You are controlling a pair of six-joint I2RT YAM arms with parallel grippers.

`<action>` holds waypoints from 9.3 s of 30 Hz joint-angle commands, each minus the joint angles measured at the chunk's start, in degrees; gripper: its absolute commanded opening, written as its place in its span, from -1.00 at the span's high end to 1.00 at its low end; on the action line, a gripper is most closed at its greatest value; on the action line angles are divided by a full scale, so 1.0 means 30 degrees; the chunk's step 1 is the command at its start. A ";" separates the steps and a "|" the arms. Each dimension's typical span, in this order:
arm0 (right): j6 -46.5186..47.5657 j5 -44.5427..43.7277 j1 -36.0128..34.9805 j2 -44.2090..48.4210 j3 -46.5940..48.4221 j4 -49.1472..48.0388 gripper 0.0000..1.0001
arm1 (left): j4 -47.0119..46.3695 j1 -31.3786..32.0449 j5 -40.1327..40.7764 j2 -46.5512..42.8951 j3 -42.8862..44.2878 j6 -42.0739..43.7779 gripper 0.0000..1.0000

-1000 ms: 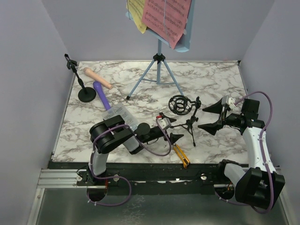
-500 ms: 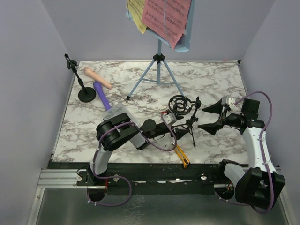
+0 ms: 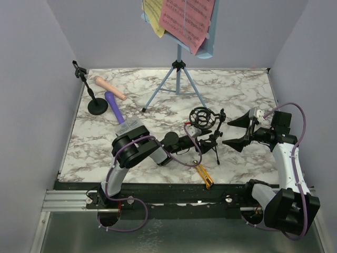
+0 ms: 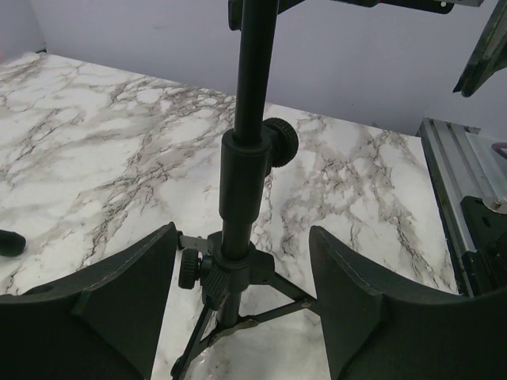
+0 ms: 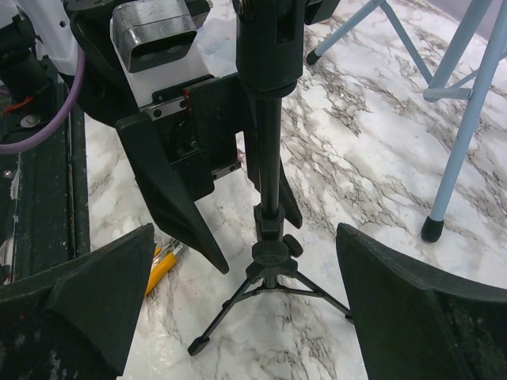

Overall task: Pack up the instrument practice props
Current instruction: Pick up the microphone stand at the center of the board, then unscrew the knob on the microphone stand.

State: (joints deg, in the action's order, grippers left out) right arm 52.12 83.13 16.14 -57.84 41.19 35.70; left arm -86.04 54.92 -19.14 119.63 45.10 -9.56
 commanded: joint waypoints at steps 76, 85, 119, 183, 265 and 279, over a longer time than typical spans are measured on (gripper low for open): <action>-1.3137 0.1431 -0.1912 -0.4472 0.0571 -0.5972 -0.01 | -0.0702 0.1967 0.5764 -0.2122 0.0494 0.0316 1.00; -1.3037 0.1627 -0.1912 -0.4301 0.0656 -0.5953 0.03 | -0.0468 0.1996 0.5734 -0.2071 0.0475 0.0243 1.00; -0.4003 -0.0075 -0.2058 -0.3190 0.1352 -0.0707 0.81 | 0.1061 0.2002 0.5418 -0.3421 -0.0503 -0.1236 1.00; -2.4373 -0.0004 -0.1886 -0.2103 -0.2179 -1.0332 -0.03 | 0.4348 0.1997 0.4973 -0.6008 -0.0473 -0.2995 1.00; -0.6643 -0.4352 -0.3316 0.0816 0.4396 0.2036 -0.99 | 0.4135 0.2122 0.3635 -0.6389 -0.0821 -0.5199 1.00; -1.7577 -0.2836 -0.3275 -0.2380 0.3993 0.0157 -0.65 | 0.4070 0.2138 0.4506 -0.7213 -0.1043 -0.4649 1.00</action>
State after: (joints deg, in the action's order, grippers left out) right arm 8.38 70.89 6.04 -64.05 55.51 39.62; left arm -68.03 60.99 -7.20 101.41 42.26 -24.47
